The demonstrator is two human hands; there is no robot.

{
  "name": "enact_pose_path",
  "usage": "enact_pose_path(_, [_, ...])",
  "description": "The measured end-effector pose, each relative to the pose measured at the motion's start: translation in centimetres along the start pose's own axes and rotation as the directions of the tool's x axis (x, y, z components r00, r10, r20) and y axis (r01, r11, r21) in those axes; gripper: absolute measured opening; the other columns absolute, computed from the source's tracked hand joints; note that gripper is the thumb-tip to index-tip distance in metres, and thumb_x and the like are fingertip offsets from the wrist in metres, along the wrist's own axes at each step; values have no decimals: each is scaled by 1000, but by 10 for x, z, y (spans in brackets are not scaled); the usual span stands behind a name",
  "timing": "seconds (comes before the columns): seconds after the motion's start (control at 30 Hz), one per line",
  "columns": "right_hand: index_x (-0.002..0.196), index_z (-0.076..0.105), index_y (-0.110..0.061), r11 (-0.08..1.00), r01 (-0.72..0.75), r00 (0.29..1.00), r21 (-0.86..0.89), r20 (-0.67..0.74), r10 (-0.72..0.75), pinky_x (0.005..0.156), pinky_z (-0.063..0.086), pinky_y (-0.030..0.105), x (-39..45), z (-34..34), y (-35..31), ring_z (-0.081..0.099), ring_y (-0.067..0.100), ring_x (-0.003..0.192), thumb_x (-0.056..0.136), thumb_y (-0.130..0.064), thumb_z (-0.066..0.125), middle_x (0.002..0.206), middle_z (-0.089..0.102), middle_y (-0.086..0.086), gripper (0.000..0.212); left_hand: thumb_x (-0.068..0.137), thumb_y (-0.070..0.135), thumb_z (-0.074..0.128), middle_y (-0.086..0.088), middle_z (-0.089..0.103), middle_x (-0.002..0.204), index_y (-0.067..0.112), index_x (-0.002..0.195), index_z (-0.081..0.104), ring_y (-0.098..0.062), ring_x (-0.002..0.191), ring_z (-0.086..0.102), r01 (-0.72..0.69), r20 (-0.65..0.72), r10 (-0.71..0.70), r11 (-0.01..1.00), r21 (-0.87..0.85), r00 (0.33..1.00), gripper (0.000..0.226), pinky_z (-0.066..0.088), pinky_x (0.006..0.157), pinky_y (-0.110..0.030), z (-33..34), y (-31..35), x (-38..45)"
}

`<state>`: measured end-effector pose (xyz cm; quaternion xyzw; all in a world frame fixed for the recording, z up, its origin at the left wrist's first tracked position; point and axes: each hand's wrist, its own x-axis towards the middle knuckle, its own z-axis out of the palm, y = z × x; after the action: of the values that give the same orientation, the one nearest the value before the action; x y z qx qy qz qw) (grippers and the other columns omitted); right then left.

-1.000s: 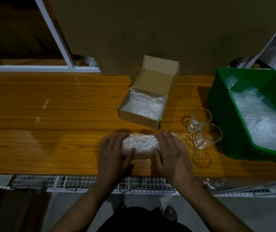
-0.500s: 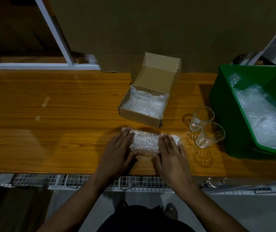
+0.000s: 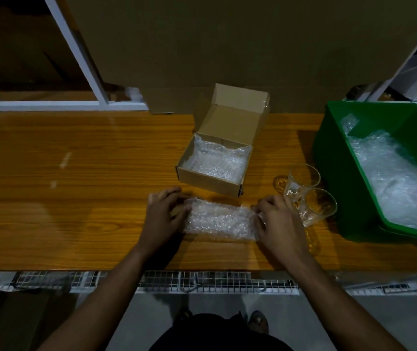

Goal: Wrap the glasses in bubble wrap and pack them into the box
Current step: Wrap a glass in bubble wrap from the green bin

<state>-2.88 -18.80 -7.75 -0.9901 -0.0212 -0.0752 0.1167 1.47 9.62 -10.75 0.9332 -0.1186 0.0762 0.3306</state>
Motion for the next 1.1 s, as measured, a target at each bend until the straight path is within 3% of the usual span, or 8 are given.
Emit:
enact_pose_path(0.2, [94,59,-21,996,-26,1000,82,-5,26,65,48,33,-2,-14,-4,57,18,78,94,-25,60,85,61,-1,4,98,35,60,10,72,92,25,99,68,-4,83,66,39,32,-31,952,-303,999,13,50,68,-21,-10,27,2])
enact_pose_path(0.4, [101,61,-20,996,-64,998,64,22,62,68,51,35,0,-3,-3,59,20,85,93,-22,62,93,66,2,8,98,32,62,12,70,82,30,101,65,0,70,65,185,19,-186,954,-235,982,4,56,61,-34,3,36,11])
enact_pose_path(0.5, [111,63,-18,997,-78,996,7,-40,78,73,50,35,-5,0,0,57,22,96,92,-21,66,105,63,3,20,97,39,61,8,70,95,27,118,59,-3,80,63,111,-56,-116,990,-82,992,24,55,66,-33,5,37,9])
enact_pose_path(0.6, [116,64,-17,996,82,990,33,-121,-77,83,49,37,-16,-3,1,56,22,104,87,-19,69,114,63,2,29,95,37,62,-4,64,116,16,126,58,-20,105,56,-196,-136,227,958,211,964,38,45,86,-33,1,36,-2])
enact_pose_path(0.7, [131,61,-18,955,264,964,138,-5,-266,103,46,40,-27,-1,7,54,18,124,89,-34,67,134,61,-1,45,96,47,54,-4,59,137,17,135,57,-23,127,52,-463,132,444,851,247,887,49,42,101,-38,1,37,-17])
enact_pose_path(0.8, [133,62,-18,939,317,941,133,81,-329,109,44,40,-33,8,16,52,20,133,89,-42,70,141,58,1,51,98,50,50,3,54,145,24,141,50,-16,132,49,-416,297,347,884,213,890,50,45,106,-39,6,31,-25])
enact_pose_path(0.93, [127,65,-18,933,337,939,123,26,-342,101,49,41,-37,10,25,56,20,124,92,-27,68,133,63,0,36,97,35,60,5,60,138,24,132,61,-11,125,54,-373,272,334,922,104,902,36,46,101,-26,-3,29,-25])
enact_pose_path(1.1, [118,71,-16,940,326,945,102,-50,-322,86,55,35,-39,5,32,62,20,107,85,-8,73,116,70,1,34,99,32,60,5,66,127,23,124,66,-10,118,58,-372,270,338,924,87,902,27,51,96,-30,-11,30,-19])
